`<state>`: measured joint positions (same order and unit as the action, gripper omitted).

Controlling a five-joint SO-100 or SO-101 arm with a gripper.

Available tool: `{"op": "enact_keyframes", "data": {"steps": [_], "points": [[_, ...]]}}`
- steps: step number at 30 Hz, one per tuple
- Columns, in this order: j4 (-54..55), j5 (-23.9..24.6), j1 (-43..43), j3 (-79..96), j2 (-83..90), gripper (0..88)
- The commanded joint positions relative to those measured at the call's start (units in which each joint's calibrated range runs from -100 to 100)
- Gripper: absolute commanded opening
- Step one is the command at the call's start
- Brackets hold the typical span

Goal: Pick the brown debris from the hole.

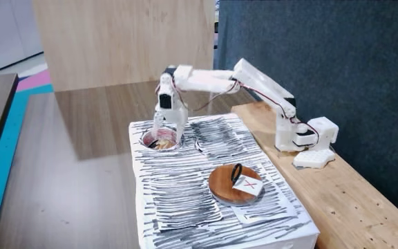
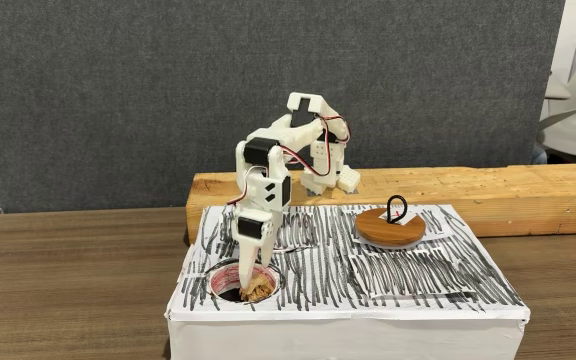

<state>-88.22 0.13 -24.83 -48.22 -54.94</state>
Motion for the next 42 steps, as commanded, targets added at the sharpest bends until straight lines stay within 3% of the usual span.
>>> {"op": "enact_keyframes", "data": {"steps": [1, 42], "points": [[0.1, 0.1, 0.1, -0.9, 0.1, 28.0], [0.0, -0.3, 0.0, -10.9, -2.8, 28.0]]}}
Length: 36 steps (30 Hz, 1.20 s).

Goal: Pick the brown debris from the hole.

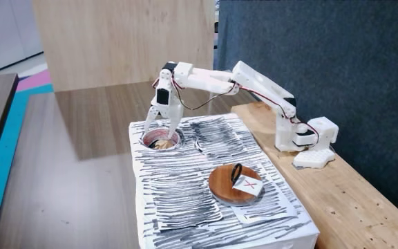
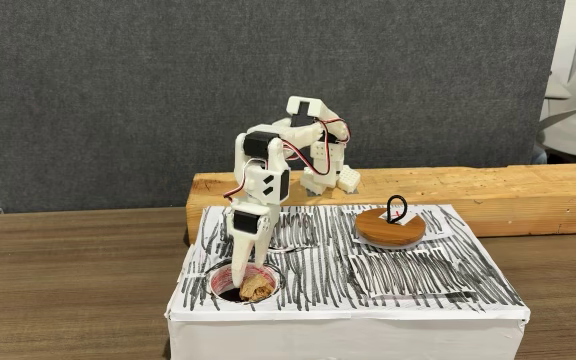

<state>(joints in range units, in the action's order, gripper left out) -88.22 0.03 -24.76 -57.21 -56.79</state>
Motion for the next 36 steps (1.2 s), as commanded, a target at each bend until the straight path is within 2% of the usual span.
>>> {"op": "enact_keyframes", "data": {"steps": [1, 26, 29, 34, 36], "points": [[0.0, -0.1, -0.1, -1.9, -2.3, 28.0], [0.3, -0.3, -0.1, -2.8, -13.8, 27.4], [0.3, -0.4, -0.1, -2.8, -14.0, 21.6], [0.3, -0.4, -0.2, -2.8, -13.9, 1.1], [0.3, -0.4, -0.2, -2.8, -13.7, 0.9]]}}
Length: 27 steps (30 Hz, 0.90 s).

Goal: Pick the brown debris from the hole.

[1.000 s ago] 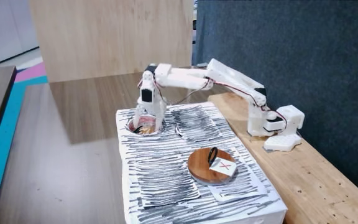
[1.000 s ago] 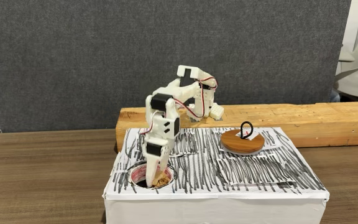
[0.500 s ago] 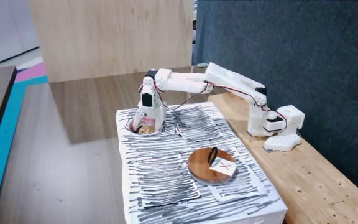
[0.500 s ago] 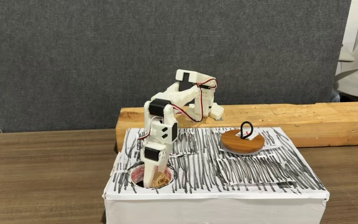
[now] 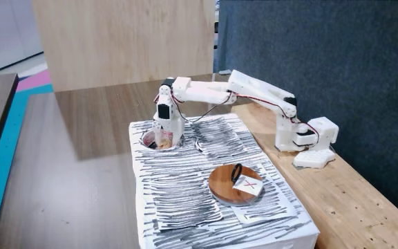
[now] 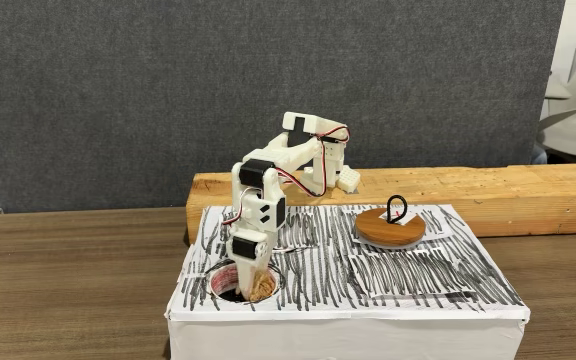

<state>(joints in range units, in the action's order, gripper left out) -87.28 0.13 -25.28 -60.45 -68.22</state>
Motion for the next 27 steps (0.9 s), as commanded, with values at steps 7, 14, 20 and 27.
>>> {"op": "enact_keyframes", "data": {"steps": [7, 14, 20, 27], "points": [[-0.6, -1.9, 0.4, 0.4, -2.6, 1.2], [-0.6, -2.0, 0.1, 0.3, -1.5, 1.2], [-1.2, -2.0, 0.4, -0.7, 4.2, 1.2], [-1.6, -2.0, 0.5, 0.1, 16.4, 1.2]]}}
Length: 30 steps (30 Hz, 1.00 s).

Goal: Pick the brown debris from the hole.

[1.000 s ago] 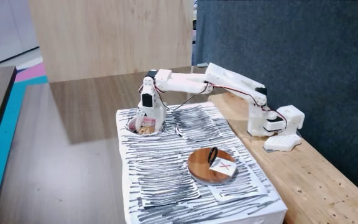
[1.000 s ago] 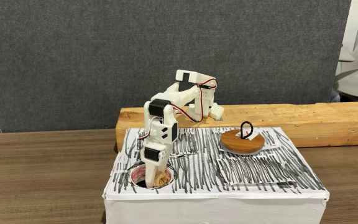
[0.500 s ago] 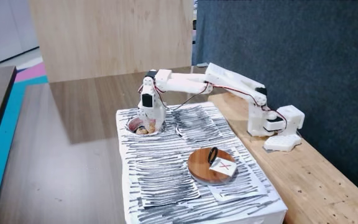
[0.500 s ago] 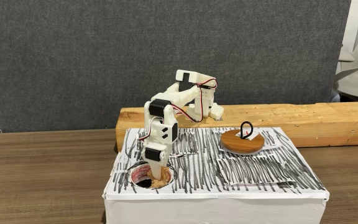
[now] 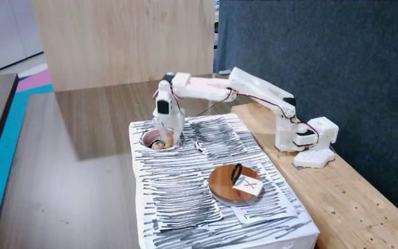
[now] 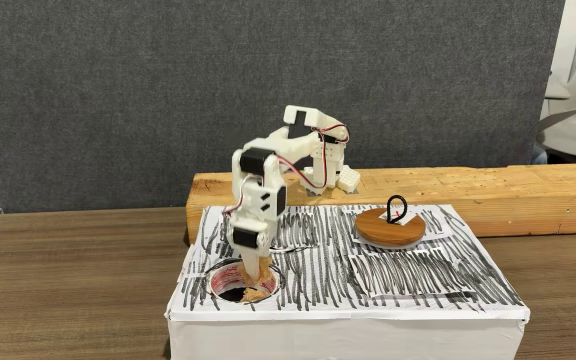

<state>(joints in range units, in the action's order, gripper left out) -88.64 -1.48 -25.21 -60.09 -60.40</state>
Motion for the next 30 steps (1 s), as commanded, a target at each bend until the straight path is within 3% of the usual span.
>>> {"op": "enact_keyframes", "data": {"steps": [1, 17, 30], "points": [[-0.3, -0.4, 0.4, -0.1, 10.2, 1.2], [-10.2, -0.4, 1.8, 0.0, 22.2, 1.3], [-10.2, -0.3, 19.2, 0.1, 24.8, 1.3]]}}
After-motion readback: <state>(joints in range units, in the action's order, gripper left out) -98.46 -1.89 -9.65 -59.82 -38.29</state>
